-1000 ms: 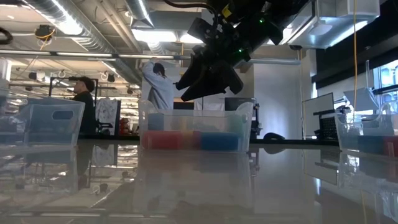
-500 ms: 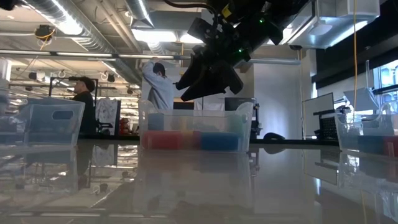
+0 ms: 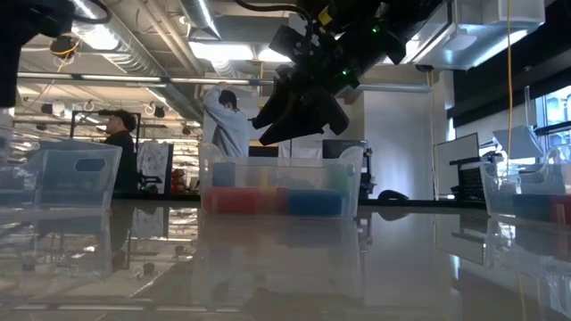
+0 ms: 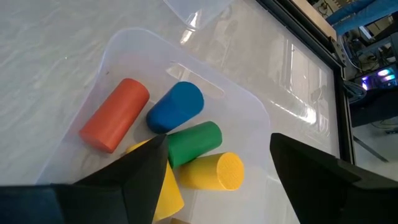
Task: Sort blocks by size
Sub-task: Put the yellow triangular block into the left transparent bin
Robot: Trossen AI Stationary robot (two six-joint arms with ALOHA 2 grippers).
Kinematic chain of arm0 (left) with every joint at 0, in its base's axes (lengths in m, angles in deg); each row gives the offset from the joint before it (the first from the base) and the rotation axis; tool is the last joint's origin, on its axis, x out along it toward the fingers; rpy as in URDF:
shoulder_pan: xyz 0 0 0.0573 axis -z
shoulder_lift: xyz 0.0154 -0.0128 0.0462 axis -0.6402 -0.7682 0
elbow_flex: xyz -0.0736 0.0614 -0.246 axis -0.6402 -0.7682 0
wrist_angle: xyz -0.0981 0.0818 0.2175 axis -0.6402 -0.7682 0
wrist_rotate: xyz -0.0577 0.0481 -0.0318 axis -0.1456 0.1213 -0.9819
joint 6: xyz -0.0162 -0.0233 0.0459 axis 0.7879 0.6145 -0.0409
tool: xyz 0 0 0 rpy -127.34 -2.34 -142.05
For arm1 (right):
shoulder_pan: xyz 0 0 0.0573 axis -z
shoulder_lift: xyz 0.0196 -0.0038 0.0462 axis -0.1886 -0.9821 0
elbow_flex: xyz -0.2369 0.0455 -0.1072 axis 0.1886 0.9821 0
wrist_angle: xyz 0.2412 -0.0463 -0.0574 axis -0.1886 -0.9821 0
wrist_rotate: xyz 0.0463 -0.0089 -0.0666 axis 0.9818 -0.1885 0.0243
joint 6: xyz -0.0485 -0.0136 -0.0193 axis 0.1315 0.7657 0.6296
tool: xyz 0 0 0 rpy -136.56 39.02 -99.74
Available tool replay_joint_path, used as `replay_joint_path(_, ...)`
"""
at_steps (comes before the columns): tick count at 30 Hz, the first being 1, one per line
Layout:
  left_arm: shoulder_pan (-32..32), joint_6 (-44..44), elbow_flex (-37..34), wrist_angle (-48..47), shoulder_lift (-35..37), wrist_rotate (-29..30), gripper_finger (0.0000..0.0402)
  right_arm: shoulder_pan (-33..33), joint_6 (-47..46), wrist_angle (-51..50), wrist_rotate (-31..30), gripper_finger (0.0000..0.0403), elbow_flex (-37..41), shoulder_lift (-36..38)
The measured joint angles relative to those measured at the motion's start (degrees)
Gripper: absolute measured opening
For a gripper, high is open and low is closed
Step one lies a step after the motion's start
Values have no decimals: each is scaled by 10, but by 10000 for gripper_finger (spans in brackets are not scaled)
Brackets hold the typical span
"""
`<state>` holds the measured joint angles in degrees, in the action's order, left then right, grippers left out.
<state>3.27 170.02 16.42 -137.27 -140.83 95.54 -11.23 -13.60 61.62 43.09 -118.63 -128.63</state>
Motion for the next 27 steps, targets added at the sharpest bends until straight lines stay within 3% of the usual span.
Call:
replay_joint_path(7,-3,-32,-5,6,0,-1,161,0,0,0,0,287,0,0)
replay_joint_path(19,-3,-40,-5,7,0,2,159,0,0,0,0,287,0,0)
replay_joint_path(27,16,-86,31,86,0,1,155,0,0,0,0,287,0,0)
